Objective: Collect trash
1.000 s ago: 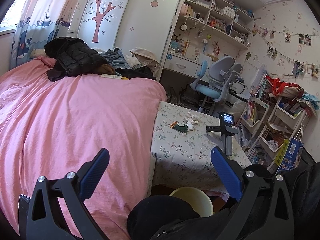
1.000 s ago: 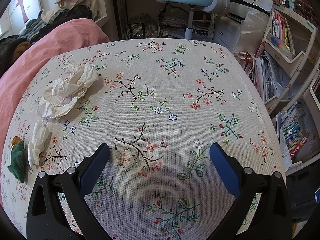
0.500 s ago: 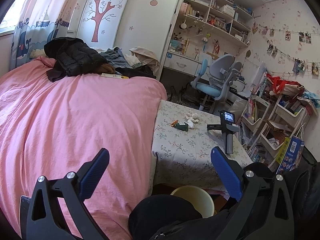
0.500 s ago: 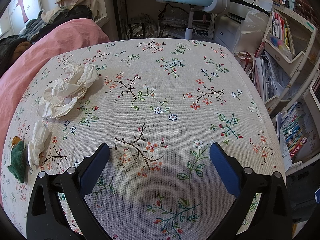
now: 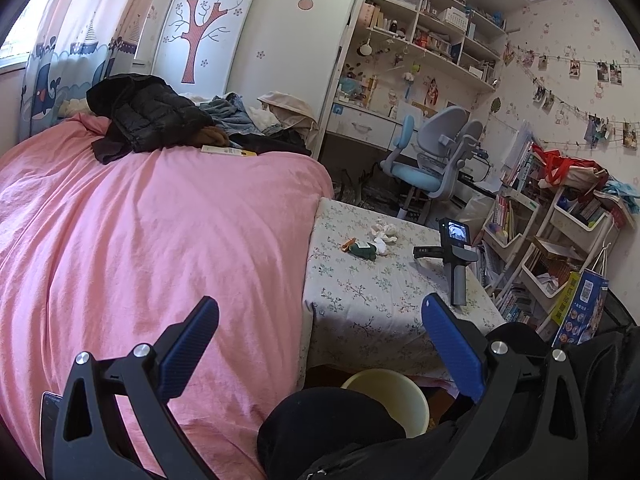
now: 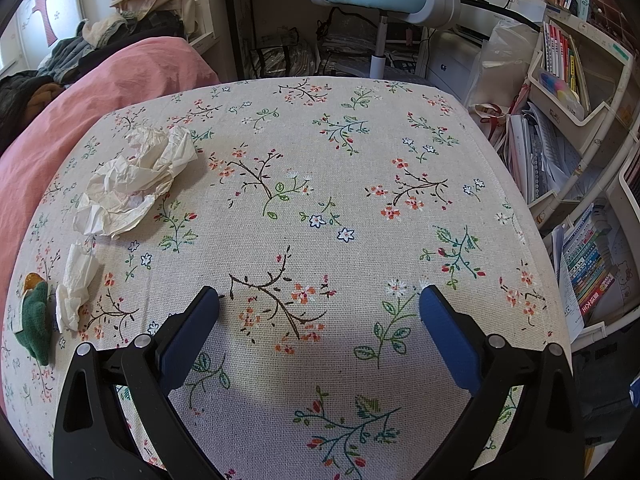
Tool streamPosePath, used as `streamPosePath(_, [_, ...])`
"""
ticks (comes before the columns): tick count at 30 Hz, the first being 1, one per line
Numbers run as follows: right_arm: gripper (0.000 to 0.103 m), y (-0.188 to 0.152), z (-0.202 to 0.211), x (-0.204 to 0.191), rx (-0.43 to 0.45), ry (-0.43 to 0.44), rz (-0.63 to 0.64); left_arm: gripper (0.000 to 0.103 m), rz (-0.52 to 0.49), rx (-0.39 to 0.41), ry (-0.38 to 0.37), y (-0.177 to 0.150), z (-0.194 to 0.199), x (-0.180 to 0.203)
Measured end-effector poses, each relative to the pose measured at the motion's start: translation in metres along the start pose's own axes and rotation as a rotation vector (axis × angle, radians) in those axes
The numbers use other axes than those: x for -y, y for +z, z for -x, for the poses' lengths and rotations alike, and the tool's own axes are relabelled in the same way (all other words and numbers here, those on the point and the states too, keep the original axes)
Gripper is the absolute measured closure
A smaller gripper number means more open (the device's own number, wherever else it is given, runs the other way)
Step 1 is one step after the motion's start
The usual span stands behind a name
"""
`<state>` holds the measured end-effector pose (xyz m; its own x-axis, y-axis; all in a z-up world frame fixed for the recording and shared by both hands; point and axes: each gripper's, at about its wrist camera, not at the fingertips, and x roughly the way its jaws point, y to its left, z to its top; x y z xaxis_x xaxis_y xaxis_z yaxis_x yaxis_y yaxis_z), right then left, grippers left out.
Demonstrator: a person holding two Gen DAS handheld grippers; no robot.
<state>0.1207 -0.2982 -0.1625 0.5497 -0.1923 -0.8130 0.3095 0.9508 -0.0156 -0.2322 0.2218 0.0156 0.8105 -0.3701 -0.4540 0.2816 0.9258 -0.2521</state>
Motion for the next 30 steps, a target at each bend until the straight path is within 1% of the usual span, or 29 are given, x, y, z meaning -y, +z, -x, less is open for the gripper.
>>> streamPosePath(30, [0.007, -0.0002, 0.0002, -0.0006, 0.0, 0.0, 0.0, 0.006, 0.026, -0.006, -0.016, -0.0065, 0.0006, 0.0021])
